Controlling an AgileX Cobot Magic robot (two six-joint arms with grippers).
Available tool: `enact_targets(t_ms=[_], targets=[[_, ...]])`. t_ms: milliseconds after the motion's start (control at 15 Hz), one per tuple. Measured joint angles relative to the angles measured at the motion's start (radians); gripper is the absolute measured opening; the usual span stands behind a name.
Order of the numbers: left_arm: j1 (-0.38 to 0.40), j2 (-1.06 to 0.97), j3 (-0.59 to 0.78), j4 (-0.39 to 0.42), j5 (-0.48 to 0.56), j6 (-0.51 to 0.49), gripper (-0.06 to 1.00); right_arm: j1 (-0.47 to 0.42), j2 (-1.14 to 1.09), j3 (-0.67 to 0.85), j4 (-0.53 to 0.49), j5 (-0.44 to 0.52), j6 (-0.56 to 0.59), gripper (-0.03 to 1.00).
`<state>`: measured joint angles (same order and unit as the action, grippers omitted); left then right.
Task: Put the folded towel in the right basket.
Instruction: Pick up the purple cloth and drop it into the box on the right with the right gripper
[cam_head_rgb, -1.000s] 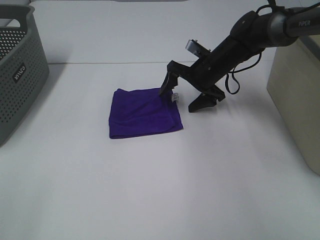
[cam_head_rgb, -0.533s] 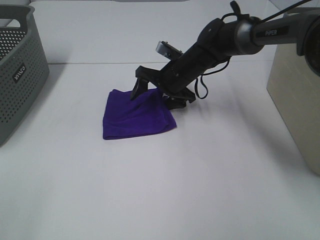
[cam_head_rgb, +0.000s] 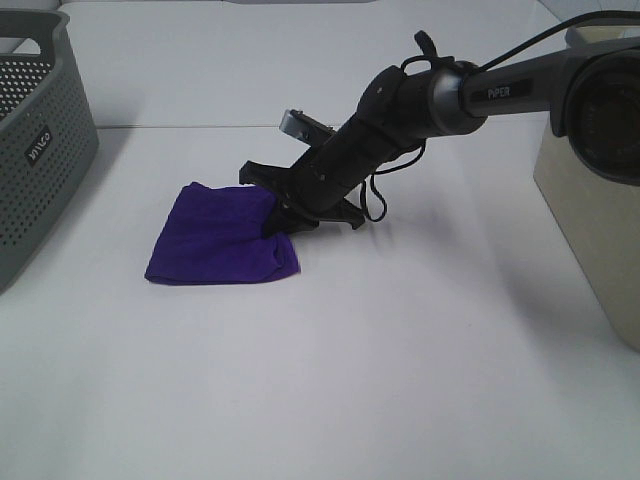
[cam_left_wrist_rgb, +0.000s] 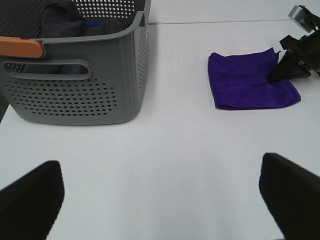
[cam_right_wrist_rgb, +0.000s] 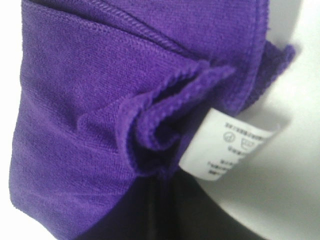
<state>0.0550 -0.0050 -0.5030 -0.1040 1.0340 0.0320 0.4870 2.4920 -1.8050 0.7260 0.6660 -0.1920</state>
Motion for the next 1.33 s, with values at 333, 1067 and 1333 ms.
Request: enact_targets(t_ms=[333,1067,1333], targets=[[0.0,0.0,0.0,0.0,0.0,0.0,0.99,0.0,0.002,-0.097,-0.098,0.213,0.006,0.04],[0.0,0.0,0.0,0.0,0.0,0.0,0.99,-0.103,-0.406,-0.647,-0.594,0.547,0.211,0.04],[0.0,0.0,0.0,0.0,0.0,0.0,0.99,-0.421,-0.55,-0.648,-0.675,0.547,0.244,0.04]])
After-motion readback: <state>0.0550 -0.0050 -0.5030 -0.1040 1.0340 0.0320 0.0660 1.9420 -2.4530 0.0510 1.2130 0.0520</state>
